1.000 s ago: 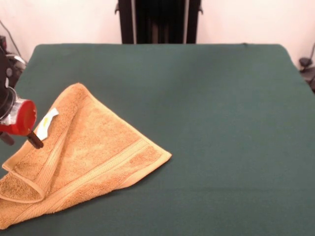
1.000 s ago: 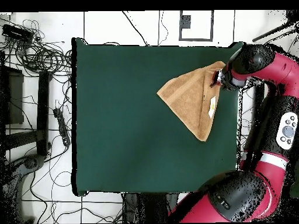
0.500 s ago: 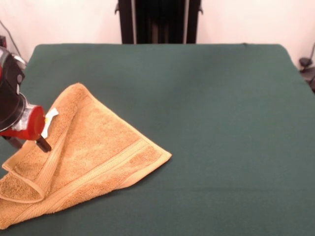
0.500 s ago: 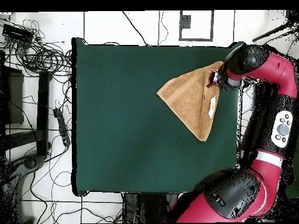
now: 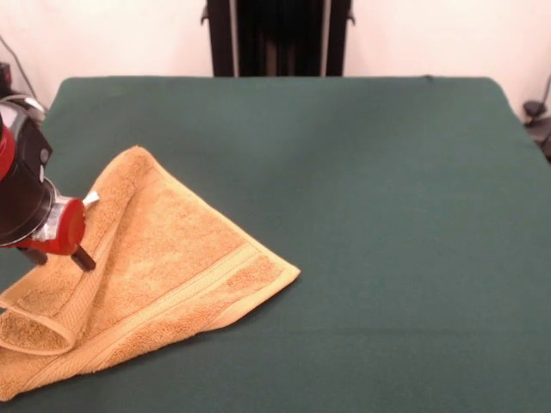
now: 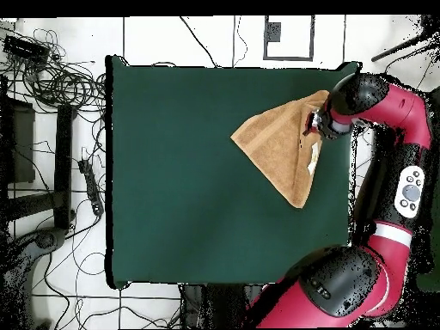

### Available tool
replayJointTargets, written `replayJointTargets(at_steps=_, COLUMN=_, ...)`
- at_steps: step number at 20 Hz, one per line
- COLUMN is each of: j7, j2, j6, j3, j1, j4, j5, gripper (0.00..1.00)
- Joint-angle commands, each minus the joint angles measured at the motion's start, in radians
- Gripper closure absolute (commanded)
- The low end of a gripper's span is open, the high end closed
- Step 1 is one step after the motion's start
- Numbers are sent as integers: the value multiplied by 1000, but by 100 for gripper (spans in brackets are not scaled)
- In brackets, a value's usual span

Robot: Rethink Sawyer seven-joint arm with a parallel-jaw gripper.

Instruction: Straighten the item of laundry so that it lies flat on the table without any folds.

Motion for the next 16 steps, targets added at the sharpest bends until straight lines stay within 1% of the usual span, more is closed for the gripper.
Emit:
replayJointTargets(at_steps=1, j7=-240, j2=48, j6=-91, j3=-15, j1=22, j4=47, j5=-26, gripper=0)
replayJointTargets(at_steps=7, j7=-298, j2=51, j6=-87, j3=-8, j1=19, j4=19, j5=-49, gripper=0)
replayJointTargets(at_steps=11, j7=-351, j2=51, j6=-50, j3=0, j1=21, j4=-16, j5=-68, gripper=0)
replayJointTargets(at_steps=14, j7=-361, j2=52, j6=-50, j3=4, j1=20, j4=-24, j5=-68, gripper=0)
replayJointTargets(at_steps=16, j7=-348, j2=69, j6=-62, j3=10, j1=28, j4=-40, j5=-75, gripper=0)
